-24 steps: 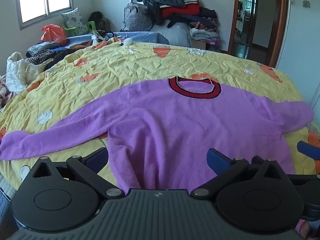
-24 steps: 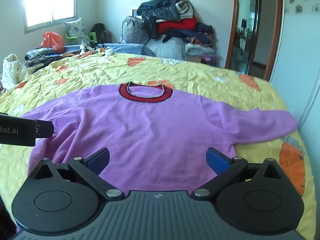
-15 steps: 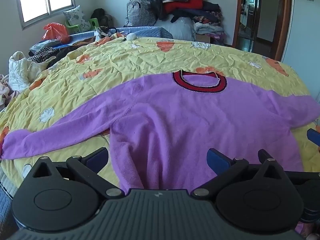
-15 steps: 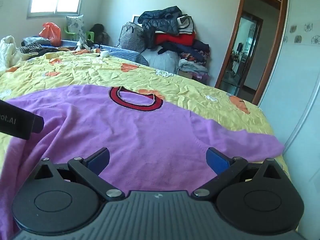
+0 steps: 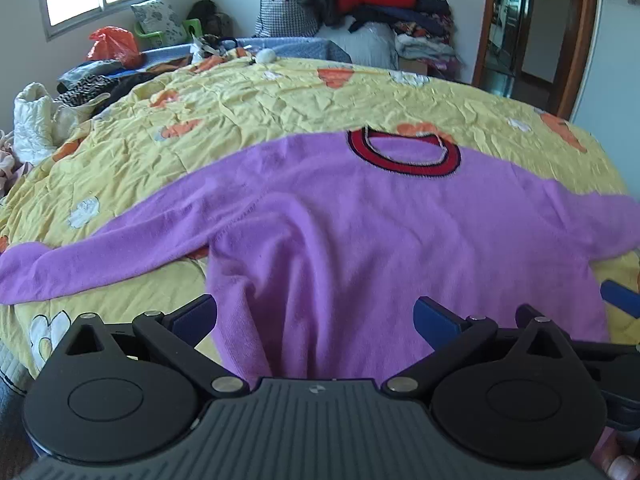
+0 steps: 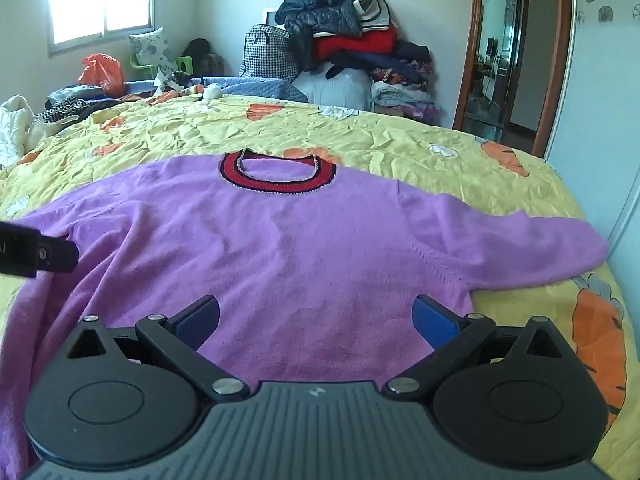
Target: Fold small clothes
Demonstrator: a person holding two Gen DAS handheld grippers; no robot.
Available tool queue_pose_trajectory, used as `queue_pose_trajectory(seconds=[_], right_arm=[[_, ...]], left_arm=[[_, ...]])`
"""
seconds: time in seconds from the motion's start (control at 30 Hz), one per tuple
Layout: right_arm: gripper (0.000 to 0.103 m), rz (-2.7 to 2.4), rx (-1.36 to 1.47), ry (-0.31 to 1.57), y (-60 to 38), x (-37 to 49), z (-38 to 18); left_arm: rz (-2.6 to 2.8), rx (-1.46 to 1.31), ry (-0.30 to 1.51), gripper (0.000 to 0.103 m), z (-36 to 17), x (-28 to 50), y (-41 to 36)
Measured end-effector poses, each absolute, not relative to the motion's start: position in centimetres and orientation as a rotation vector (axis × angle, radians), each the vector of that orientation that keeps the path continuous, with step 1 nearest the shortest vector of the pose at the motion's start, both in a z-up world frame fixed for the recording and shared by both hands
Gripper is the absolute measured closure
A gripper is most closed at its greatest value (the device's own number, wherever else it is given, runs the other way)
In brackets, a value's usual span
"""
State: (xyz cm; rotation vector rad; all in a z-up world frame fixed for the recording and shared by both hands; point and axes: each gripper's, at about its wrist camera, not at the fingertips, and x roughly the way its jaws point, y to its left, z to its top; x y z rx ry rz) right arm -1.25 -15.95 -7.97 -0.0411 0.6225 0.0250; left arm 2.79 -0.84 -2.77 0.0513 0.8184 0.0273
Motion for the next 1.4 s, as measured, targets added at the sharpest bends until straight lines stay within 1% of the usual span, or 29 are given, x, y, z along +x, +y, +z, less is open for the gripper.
queue_pose_trajectory(seconds=[0.13, 0.43, 0.47, 0.57, 0.73, 0.83, 0.9, 0.97, 1.0, 1.07, 1.13, 1.23, 1.3, 1.4], right_arm=[[0.0, 0.027, -0.039, 0.641, -15.6, -1.0, -8.0], [0.0, 0.056, -0.025, 0.574, -15.5, -1.8, -7.5], [0.0, 0.077, -0.021, 0.577, -15.5, -1.8, -7.5], [0.0, 0.087, 0.0, 0.678, -15.7, -1.0, -8.1], [0.0, -0.011, -0.085, 0.651, -15.6, -1.0, -8.0], [0.0, -0.016, -0.152, 0.617, -15.7, -1.2, -7.9], [0.0, -0.05, -0.156, 0.504, -16.3, -2.1, -7.6], [0.0, -0.055, -0.138, 0.449, -17.7, -2.4, -7.5], [0.0, -0.05, -0.143, 0.453, -18.5, -2.1, -7.8], [0.0, -0.072, -0.153, 0.526, -19.8, -1.0, -8.3], [0.0, -0.091, -0.127, 0.588, -21.4, -0.3, -8.9], [0.0, -0.078, -0.057, 0.611, -23.5, -0.2, -9.1], [0.0, -0.068, -0.014, 0.636, -24.5, -0.2, -9.4], [0.0, -0.009, 0.016, 0.612, -24.2, -0.9, -9.1]], left_arm=[[0.017, 0.08, 0.82, 0.0, -2.9, 2.5, -1.4], [0.012, 0.075, 0.81, 0.0, -3.0, 2.5, -1.7], [0.008, 0.077, 0.806, 0.0, -3.0, 2.5, -1.7], [0.014, 0.092, 0.805, 0.0, -3.0, 2.6, -2.1], [0.007, 0.087, 0.793, 0.0, -3.0, 2.3, -2.2], [0.004, 0.1, 0.779, 0.0, -2.8, 2.1, -2.4], [0.013, 0.123, 0.76, 0.0, -2.8, 2.0, -2.6], [0.008, 0.132, 0.741, 0.0, -2.8, 1.9, -2.7], [0.015, 0.133, 0.726, 0.0, -2.9, 1.9, -2.7], [0.035, 0.136, 0.717, 0.0, -3.2, 1.9, -2.9], [0.015, 0.144, 0.77, 0.0, -3.8, 2.8, -3.1], [-0.001, 0.109, 0.833, 0.0, -4.6, 4.0, -2.9], [0.007, 0.101, 0.836, 0.0, -4.8, 4.3, -2.9], [0.011, 0.1, 0.843, 0.0, -4.9, 4.5, -3.0]])
